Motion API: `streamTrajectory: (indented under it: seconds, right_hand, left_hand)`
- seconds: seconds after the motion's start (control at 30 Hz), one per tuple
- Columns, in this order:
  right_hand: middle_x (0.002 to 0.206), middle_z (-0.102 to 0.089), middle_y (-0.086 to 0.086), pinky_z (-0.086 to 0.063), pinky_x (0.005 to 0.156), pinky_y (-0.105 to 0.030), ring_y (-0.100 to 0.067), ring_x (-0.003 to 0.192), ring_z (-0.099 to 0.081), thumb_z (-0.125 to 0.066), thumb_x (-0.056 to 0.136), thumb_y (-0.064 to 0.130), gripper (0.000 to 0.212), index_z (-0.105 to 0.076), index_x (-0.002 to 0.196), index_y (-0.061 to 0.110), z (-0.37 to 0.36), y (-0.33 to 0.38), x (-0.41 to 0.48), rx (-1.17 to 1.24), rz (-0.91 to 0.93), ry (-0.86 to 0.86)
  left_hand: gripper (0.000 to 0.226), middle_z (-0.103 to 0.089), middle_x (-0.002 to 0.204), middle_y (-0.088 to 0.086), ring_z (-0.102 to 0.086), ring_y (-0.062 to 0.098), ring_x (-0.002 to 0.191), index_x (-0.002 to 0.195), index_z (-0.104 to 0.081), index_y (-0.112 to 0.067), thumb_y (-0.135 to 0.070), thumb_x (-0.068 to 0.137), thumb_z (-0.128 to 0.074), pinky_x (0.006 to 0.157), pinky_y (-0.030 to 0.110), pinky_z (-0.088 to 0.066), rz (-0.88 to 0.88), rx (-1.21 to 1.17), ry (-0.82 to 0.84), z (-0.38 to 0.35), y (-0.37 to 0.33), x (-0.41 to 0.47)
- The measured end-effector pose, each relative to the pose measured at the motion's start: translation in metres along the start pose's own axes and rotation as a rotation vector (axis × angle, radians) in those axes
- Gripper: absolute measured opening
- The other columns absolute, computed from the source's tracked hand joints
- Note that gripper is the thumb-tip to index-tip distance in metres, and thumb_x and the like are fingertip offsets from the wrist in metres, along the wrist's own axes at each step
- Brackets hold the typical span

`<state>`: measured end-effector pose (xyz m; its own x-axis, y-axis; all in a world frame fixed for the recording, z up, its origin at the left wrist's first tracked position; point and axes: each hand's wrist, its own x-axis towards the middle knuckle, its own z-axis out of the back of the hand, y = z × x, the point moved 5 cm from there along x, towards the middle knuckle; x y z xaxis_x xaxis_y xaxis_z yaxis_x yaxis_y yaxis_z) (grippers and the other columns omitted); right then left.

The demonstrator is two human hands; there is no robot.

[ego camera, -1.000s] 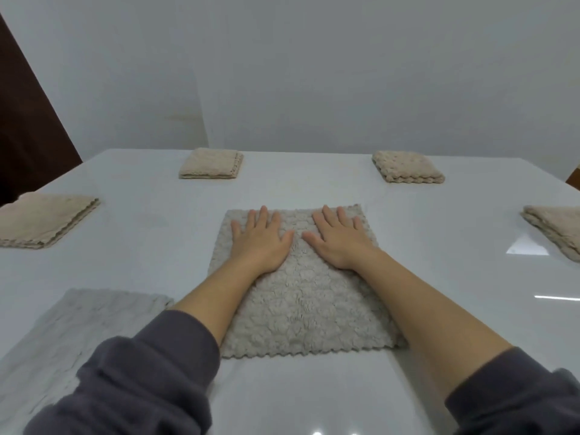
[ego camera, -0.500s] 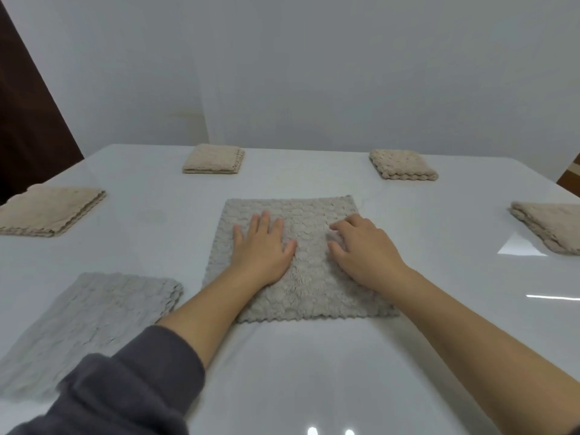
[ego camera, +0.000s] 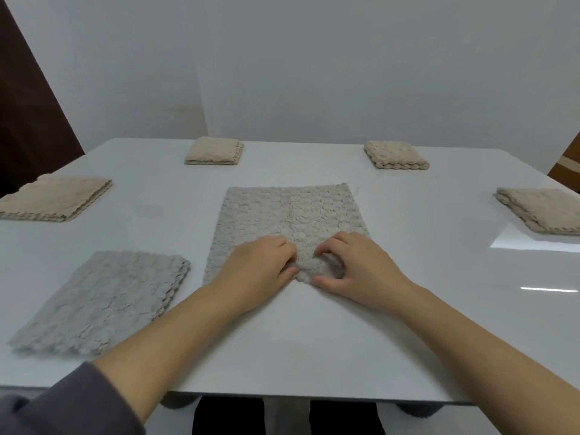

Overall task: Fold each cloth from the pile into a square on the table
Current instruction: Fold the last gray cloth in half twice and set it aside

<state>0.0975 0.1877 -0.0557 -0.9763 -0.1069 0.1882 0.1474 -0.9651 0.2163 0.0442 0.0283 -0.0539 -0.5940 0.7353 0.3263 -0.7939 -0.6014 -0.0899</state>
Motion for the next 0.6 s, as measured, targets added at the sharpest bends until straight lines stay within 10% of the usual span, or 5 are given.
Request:
streamTrajectory:
  seconds: [0.23, 0.43, 0.6]
  right_hand:
    - [0.119, -0.055, 0.011, -0.045, 0.082, -0.034, -0.017, 0.110, -0.050, -0.052, 0.086, 0.017, 0.039, -0.054, 0.123, 0.029, 0.001, 0.004, 0.001, -0.082, -0.015, 0.006]
    - [0.112, -0.056, 0.014, -0.046, 0.088, -0.038, -0.011, 0.107, -0.051, -0.022, 0.084, 0.072, 0.059, -0.062, 0.109, 0.038, 0.013, 0.011, 0.005, -0.002, -0.024, 0.159]
    - [0.150, -0.040, 0.006, -0.021, 0.114, -0.047, -0.017, 0.140, -0.031, -0.028, 0.098, 0.057, 0.052, -0.046, 0.140, 0.031, 0.000, 0.035, 0.038, 0.020, 0.043, 0.105]
  left_hand:
    - [0.037, -0.057, 0.092, -0.008, -0.054, 0.014, 0.091, 0.094, -0.060, -0.022, -0.048, 0.095, -0.034, 0.076, 0.033, -0.044, 0.094, -0.121, -0.027, -0.003, 0.008, -0.003]
    - [0.053, -0.052, 0.134, -0.001, -0.043, 0.019, 0.128, 0.125, -0.056, -0.023, -0.048, 0.096, -0.020, 0.109, 0.042, -0.025, 0.305, 0.079, -0.014, 0.032, 0.059, -0.043]
    - [0.067, 0.009, 0.162, 0.005, 0.010, 0.022, 0.148, 0.154, -0.002, -0.018, -0.053, 0.098, -0.010, 0.117, 0.055, 0.006, 0.674, 0.233, 0.309, 0.032, 0.105, -0.089]
